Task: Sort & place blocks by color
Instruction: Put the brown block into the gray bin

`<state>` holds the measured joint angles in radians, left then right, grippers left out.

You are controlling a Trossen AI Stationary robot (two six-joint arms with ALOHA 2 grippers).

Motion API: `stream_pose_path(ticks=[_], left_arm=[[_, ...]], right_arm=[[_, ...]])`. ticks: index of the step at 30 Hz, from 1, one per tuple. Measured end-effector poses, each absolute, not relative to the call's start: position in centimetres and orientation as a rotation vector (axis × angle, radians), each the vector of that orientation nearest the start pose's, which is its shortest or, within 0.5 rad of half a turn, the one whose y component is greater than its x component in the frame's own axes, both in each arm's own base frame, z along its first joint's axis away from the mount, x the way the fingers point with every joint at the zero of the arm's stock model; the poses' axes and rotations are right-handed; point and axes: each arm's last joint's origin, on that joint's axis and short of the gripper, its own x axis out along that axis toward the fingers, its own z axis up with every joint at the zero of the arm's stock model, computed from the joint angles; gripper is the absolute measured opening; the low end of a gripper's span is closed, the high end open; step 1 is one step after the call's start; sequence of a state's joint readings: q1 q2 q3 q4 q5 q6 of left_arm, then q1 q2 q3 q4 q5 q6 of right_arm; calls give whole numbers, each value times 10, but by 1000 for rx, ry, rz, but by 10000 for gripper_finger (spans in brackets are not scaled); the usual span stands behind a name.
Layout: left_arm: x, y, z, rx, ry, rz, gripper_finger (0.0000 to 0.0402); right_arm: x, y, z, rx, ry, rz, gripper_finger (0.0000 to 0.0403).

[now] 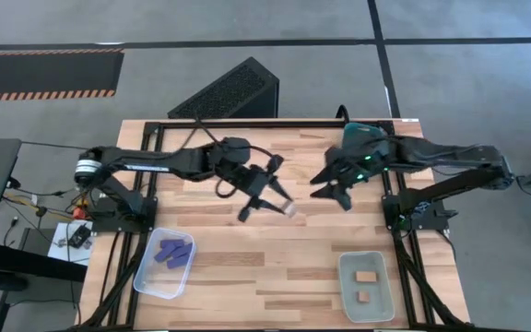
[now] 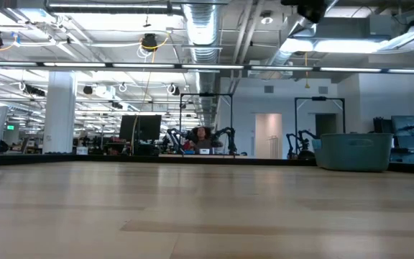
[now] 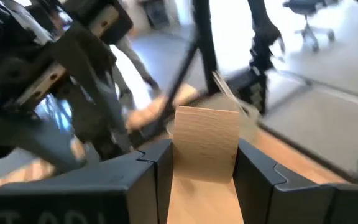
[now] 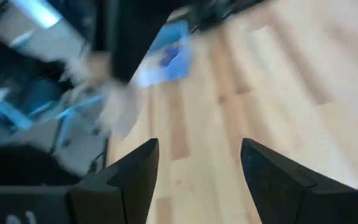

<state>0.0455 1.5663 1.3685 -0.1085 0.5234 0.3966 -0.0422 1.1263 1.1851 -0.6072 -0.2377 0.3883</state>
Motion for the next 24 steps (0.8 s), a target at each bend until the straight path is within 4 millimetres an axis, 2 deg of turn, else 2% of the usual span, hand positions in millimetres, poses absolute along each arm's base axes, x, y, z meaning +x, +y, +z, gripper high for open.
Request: stream_pose_path(ticks=[5, 11, 17, 24], left_arm=[[396, -11, 333, 259, 41, -514, 106], [429, -27, 296, 220, -8, -475, 110], [447, -32, 270, 80, -51, -455, 106], [466, -39, 239, 29, -92, -398, 108]], right_arm=[[202, -6, 380, 437, 505, -83, 249], [175, -8, 382, 456, 529, -200, 249], [165, -7, 382, 454, 552, -204, 249], [164, -8, 381, 427, 568, -198, 249]])
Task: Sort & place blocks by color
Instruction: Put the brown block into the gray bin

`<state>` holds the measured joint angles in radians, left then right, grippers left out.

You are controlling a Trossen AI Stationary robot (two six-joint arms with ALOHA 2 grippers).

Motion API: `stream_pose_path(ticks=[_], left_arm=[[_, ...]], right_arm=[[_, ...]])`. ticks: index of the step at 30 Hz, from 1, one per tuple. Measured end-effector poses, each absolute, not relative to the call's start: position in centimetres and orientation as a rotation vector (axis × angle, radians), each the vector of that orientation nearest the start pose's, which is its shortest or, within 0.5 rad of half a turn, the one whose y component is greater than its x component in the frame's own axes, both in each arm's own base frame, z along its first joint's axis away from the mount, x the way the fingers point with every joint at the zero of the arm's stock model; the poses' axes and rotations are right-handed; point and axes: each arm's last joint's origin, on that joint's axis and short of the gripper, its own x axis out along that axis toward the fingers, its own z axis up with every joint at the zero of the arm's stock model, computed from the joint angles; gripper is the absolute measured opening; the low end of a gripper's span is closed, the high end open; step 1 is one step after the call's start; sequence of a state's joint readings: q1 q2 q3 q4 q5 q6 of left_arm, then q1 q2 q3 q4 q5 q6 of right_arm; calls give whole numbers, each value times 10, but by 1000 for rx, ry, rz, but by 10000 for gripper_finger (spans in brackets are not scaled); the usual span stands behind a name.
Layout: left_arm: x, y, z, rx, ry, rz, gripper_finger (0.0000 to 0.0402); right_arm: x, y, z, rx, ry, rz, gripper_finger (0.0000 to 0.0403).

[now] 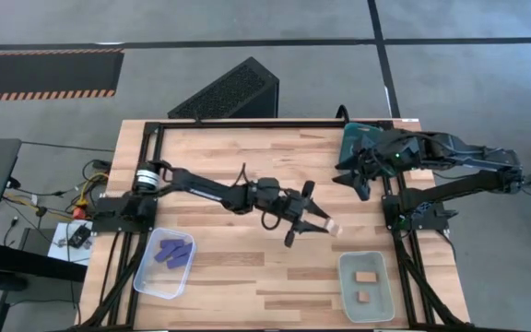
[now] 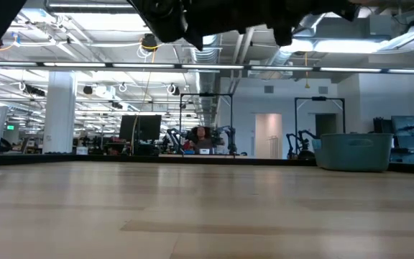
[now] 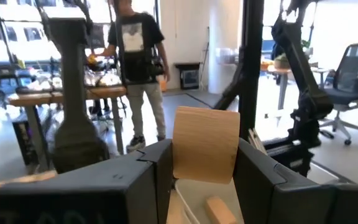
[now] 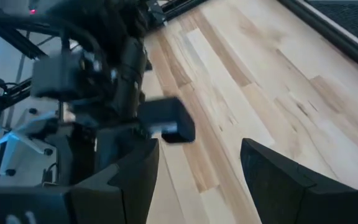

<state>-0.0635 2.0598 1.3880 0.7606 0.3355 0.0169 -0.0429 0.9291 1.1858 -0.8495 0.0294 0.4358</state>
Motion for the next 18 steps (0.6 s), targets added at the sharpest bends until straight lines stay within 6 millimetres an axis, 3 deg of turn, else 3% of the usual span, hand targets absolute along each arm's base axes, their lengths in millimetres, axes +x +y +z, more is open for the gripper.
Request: stream_pose_path(ticks=[7, 18], left_arm=[[489, -59, 212, 25, -61, -381, 109], [531, -83, 200, -4, -104, -424, 109]], right_arm=[[158, -7, 379, 427, 611, -198, 249], [156, -7, 378, 453, 614, -208, 249]])
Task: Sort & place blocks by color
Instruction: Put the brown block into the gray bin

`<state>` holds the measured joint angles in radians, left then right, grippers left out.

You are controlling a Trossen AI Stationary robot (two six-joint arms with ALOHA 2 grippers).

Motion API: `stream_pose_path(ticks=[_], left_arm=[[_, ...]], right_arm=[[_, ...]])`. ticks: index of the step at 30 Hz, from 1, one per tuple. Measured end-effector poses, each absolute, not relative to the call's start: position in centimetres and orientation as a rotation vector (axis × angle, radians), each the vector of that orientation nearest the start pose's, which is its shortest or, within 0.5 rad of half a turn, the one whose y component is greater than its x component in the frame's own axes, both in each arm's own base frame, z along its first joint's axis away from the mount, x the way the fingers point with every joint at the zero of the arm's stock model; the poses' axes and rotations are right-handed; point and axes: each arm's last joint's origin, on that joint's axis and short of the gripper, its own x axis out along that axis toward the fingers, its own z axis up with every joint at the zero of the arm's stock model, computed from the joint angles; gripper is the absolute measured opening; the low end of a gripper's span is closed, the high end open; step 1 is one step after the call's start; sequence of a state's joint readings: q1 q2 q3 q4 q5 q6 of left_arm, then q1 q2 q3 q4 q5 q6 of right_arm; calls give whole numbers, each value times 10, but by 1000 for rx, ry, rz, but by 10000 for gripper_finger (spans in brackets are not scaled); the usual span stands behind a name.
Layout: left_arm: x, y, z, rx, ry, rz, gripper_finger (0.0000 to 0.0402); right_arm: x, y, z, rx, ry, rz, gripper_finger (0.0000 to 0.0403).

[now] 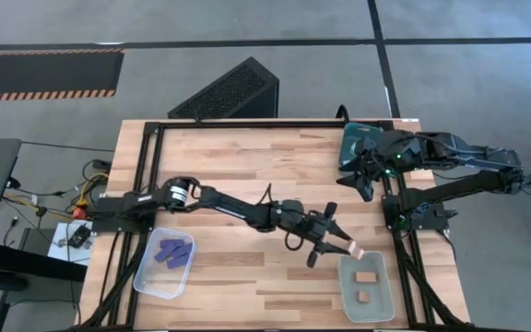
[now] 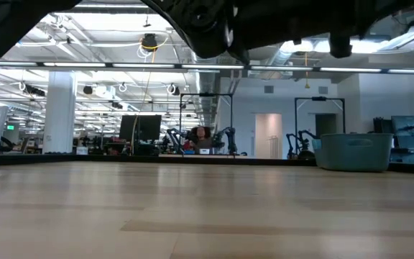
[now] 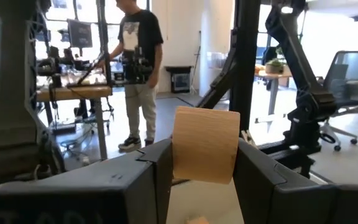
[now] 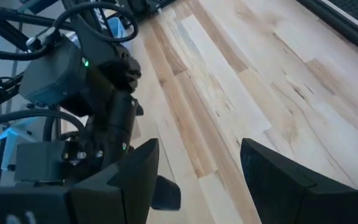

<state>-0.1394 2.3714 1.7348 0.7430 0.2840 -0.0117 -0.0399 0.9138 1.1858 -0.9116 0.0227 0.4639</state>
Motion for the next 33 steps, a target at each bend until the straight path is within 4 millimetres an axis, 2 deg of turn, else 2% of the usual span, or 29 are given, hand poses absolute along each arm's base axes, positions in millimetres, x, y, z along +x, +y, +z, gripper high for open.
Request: stream_pose_path(ticks=[21, 27, 33], left_arm=[[536, -87, 188, 5, -2, -340, 116], [544, -110, 182, -77, -103, -375, 115], [555, -124, 174, -72, -69, -390, 116]], right_arm=[[161, -12, 382, 437, 562, -222, 249], [164, -14, 386, 441, 504, -221, 249], [165, -14, 388, 467, 485, -223, 249]])
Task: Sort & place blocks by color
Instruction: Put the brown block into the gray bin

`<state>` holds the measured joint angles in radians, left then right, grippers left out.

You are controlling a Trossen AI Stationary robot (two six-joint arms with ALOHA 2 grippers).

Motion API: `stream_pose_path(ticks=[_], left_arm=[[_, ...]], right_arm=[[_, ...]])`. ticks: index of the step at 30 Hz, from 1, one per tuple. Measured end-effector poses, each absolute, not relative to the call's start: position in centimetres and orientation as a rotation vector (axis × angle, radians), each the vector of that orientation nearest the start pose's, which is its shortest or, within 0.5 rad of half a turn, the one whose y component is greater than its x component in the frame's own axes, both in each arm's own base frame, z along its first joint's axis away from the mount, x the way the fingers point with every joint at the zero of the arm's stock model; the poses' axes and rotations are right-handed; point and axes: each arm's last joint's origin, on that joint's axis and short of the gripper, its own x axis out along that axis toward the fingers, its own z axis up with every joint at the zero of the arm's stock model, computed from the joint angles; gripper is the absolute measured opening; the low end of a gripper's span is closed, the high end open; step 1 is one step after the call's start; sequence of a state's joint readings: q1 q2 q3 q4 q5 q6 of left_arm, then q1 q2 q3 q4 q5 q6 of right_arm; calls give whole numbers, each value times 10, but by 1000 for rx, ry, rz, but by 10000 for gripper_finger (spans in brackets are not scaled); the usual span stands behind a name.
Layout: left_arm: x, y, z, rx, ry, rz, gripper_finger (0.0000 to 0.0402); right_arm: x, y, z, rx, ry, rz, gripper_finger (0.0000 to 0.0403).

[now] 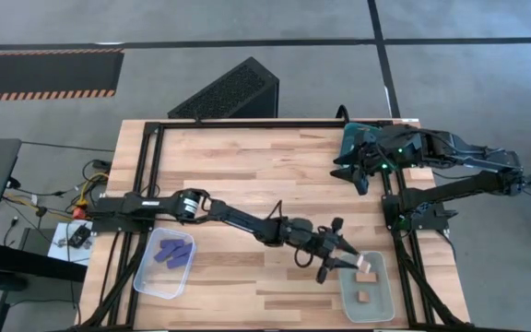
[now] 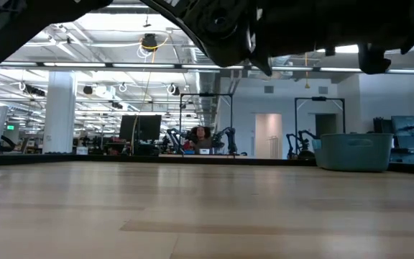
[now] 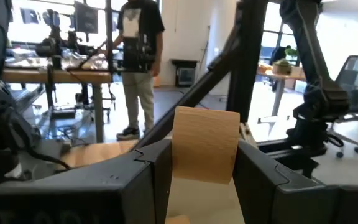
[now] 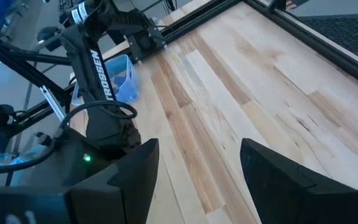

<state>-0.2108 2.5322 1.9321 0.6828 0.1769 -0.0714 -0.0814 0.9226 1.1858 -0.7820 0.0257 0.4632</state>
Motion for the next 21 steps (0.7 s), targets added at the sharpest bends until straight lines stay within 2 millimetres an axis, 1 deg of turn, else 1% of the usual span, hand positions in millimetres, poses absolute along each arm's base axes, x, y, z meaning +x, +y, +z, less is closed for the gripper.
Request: stream_pose_path(ticks=[3, 9, 21], left_arm=[[556, -124, 172, -65, -62, -386, 116], [557, -124, 160, 1, 41, -360, 116], [557, -122, 161, -7, 40, -326, 116]], right_arm=[[165, -14, 387, 473, 490, -223, 249], [165, -13, 387, 479, 489, -219, 249], [165, -13, 387, 483, 489, -218, 249]])
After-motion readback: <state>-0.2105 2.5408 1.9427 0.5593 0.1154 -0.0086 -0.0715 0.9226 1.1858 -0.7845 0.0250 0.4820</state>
